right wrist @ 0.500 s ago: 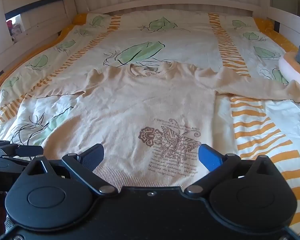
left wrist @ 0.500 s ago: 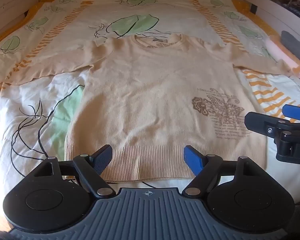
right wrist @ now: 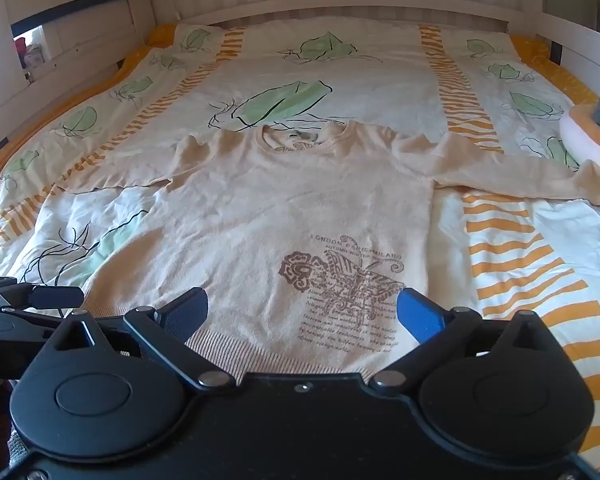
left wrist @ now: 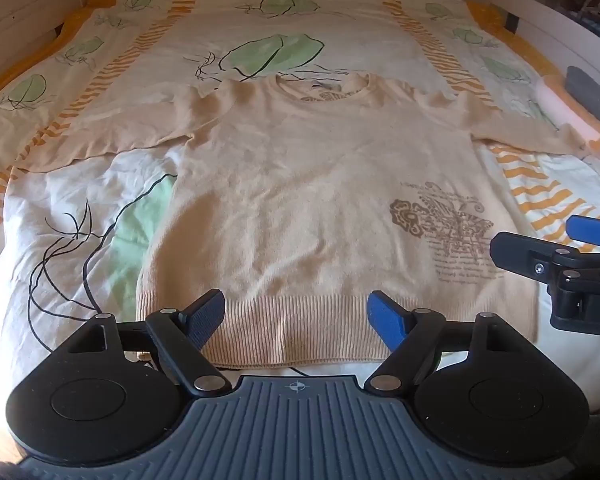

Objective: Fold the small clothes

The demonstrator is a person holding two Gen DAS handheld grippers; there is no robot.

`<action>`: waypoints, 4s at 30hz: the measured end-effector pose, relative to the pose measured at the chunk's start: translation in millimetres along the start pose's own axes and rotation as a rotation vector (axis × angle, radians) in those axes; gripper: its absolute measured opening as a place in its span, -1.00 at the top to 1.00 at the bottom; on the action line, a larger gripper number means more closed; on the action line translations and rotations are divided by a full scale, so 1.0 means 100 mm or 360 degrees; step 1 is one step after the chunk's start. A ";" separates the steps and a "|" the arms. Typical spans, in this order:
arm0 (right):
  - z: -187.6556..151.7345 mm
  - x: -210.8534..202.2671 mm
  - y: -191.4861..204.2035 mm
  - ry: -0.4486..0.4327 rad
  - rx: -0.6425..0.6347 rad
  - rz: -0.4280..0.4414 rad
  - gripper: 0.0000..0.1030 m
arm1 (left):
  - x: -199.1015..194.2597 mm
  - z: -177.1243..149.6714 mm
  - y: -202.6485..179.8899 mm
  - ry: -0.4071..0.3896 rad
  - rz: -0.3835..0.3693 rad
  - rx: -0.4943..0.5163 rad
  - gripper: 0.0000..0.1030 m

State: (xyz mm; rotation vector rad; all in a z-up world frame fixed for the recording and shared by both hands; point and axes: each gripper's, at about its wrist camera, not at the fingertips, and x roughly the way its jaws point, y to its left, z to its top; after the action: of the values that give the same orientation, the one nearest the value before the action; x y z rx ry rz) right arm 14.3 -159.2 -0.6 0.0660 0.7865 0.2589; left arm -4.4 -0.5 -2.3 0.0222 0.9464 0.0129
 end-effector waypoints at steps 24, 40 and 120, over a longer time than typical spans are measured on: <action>0.00 0.04 -0.01 0.0002 -0.0001 -0.0002 -0.97 | -0.02 0.06 0.02 -0.0027 0.0023 -0.0012 -0.51; 0.02 0.11 -0.03 0.0025 0.0008 0.0002 -0.97 | 0.00 0.15 0.08 -0.0055 0.0079 -0.0046 -0.51; 0.77 1.04 -3.75 -0.0147 0.1102 -0.0558 -0.42 | 1.88 1.12 0.03 0.0034 0.0149 0.0092 -0.21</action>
State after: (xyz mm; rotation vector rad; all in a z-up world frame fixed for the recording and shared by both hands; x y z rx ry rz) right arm 216.3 -492.6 -75.9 0.5822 0.7518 -0.3559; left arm 196.0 5.2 -89.5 0.1199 0.9662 0.0724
